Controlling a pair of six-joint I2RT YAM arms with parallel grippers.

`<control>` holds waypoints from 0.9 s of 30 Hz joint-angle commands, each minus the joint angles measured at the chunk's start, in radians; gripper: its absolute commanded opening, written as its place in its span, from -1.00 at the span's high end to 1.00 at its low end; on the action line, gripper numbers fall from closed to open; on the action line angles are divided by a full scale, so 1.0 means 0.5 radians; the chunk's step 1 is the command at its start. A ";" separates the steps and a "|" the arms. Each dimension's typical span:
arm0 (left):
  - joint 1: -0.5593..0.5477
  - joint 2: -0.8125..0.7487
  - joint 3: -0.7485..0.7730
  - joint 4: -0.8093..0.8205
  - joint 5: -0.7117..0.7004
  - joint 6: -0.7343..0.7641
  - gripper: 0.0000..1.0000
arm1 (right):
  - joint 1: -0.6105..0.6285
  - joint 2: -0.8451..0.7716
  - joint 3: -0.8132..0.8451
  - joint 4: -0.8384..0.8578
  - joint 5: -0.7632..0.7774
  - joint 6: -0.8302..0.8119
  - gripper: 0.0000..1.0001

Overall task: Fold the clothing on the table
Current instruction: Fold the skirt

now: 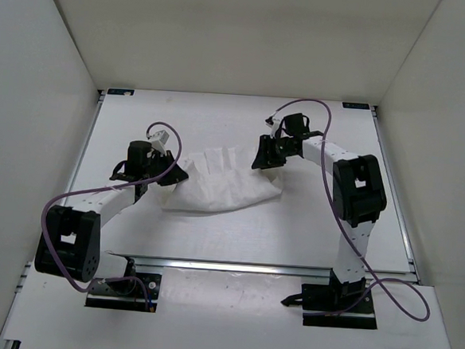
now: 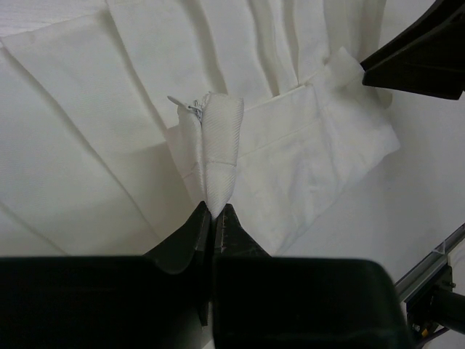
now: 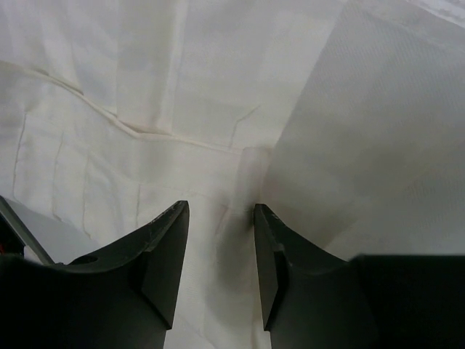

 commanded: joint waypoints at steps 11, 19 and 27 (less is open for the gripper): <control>0.017 0.031 0.098 0.005 0.054 0.053 1.00 | -0.039 0.137 0.166 -0.082 0.021 -0.089 0.41; 0.017 0.065 0.166 -0.023 0.057 0.075 1.00 | -0.023 0.143 0.267 -0.125 0.052 -0.074 1.00; 0.030 -0.021 0.249 -0.133 0.072 0.118 1.00 | -0.075 -0.157 0.301 -0.137 0.067 -0.077 1.00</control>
